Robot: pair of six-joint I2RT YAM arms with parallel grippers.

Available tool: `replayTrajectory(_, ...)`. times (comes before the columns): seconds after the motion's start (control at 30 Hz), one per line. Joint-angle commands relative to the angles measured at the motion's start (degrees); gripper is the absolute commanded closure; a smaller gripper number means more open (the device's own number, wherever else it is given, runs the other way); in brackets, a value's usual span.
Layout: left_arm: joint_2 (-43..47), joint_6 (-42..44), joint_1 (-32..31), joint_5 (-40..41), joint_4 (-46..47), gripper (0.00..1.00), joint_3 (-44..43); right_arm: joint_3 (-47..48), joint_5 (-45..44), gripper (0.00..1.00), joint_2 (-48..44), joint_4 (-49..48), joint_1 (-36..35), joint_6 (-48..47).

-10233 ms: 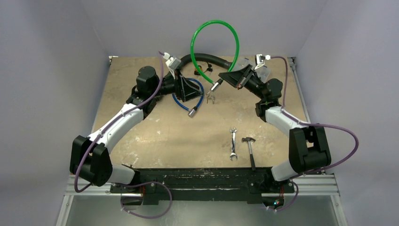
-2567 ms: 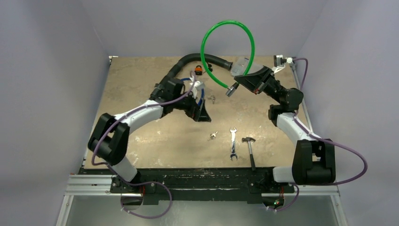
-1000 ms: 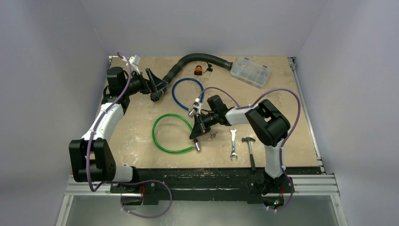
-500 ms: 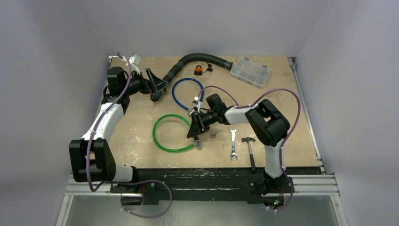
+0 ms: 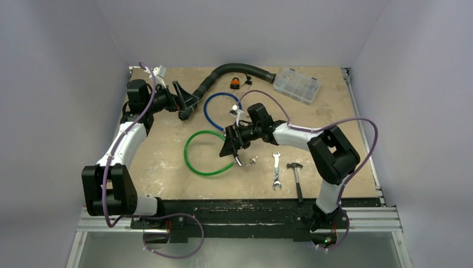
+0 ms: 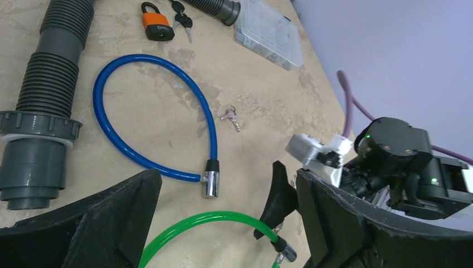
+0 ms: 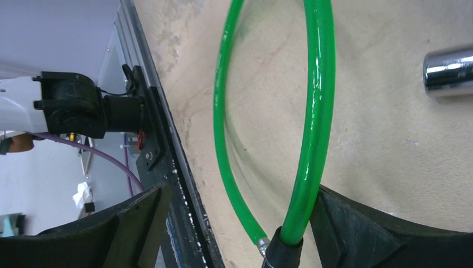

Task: Lock with the key
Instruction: Place the lock at the center of the board.

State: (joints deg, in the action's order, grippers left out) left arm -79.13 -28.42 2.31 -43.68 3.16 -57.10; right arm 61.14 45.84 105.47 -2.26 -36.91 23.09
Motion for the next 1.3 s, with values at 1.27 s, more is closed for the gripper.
replayTrajectory(1.27,-0.4,2.0,0.5,1.9,-1.3,0.0,-3.5,11.8,-43.4,0.01,-1.6,15.6,-14.6,-12.9)
